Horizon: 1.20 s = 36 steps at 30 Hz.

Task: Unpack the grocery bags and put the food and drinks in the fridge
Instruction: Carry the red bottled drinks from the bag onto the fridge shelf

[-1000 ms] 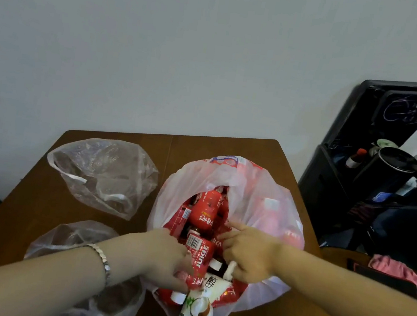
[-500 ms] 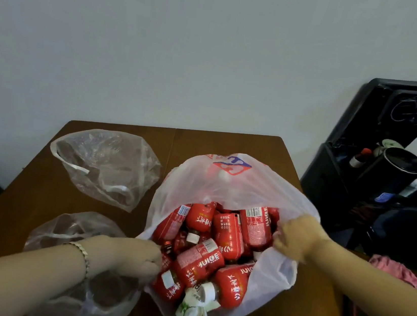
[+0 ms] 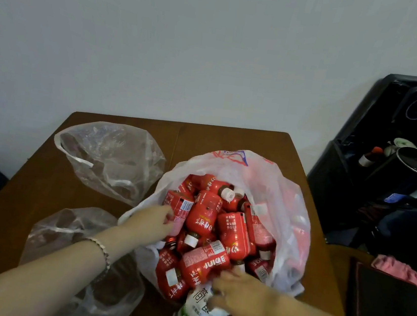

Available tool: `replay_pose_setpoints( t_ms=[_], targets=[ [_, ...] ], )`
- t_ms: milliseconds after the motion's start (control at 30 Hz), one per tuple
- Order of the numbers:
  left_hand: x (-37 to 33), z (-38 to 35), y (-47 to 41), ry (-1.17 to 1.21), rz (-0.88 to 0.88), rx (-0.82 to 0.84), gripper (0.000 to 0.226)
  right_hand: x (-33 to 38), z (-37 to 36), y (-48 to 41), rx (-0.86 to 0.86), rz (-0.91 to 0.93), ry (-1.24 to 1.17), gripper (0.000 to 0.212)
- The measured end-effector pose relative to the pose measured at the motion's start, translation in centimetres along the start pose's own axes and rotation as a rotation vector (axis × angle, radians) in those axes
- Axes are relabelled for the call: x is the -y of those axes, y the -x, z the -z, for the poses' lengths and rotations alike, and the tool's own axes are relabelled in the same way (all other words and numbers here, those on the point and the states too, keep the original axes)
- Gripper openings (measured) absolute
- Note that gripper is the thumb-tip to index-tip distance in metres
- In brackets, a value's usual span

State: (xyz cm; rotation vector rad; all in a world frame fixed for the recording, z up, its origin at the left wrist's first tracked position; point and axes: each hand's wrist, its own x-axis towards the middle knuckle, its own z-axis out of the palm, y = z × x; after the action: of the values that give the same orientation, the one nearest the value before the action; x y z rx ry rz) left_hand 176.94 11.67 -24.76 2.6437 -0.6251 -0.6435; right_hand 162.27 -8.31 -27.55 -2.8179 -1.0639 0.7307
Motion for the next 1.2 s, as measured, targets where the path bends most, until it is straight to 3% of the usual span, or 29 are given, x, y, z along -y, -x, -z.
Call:
replay_pose_setpoints(
  t_ms=[67, 133, 233, 400, 567, 667, 733, 867, 967, 1067, 1200],
  targets=[
    [-1.4, -1.3, 1.1, -0.144, -0.081, 0.096, 0.023, 0.0, -1.9, -0.5, 0.228, 0.025, 0.186, 0.073],
    [-2.4, -3.4, 2.2, -0.307, -0.165, 0.198, 0.036, -0.8, -3.1, -0.6, 0.308, 0.011, 0.320, 0.068],
    [-2.8, -5.9, 2.4, -0.419, -0.095, 0.307, 0.062, -2.6, -4.7, -0.4, 0.146, -0.099, 0.230, 0.037],
    [-3.0, -8.3, 1.5, -0.414, -0.006, 0.339, 0.086, -3.3, -2.6, -0.8, 0.032, -0.272, -0.082, 0.025],
    [-2.9, -8.8, 1.7, -0.512, -0.027, 0.319, 0.078, -2.7, -2.7, -1.9, -0.152, -0.689, -0.404, 0.026],
    [-2.8, -7.8, 2.2, -0.398, -0.023, 0.328, 0.075, -2.9, -3.4, -2.0, -0.319, -1.014, -0.685, 0.038],
    [-2.7, -6.6, 2.7, -0.257, -0.015, 0.286, 0.067, -2.9, -3.6, -2.2, -0.391, -1.122, -0.930, 0.046],
    [-2.7, -4.1, 3.1, -0.061, 0.000, 0.057, 0.033, -2.5, -3.9, -3.4, -0.485, -1.182, -1.182, 0.046],
    [-3.8, -3.3, 3.2, -0.097, -0.076, -0.103, 0.018, -2.1, -3.9, -3.6, -0.529, -1.247, -1.237, 0.050],
    [-4.7, -4.0, 3.6, -0.167, -0.216, -0.149, 0.020, -1.4, -3.6, -2.5, -0.574, -1.169, -1.221, 0.044],
    [-6.0, -5.3, 3.9, -0.237, -0.263, -0.168, 0.026, -1.2, -1.5, -0.1, -0.714, -0.964, -1.079, 0.034]
  ],
)
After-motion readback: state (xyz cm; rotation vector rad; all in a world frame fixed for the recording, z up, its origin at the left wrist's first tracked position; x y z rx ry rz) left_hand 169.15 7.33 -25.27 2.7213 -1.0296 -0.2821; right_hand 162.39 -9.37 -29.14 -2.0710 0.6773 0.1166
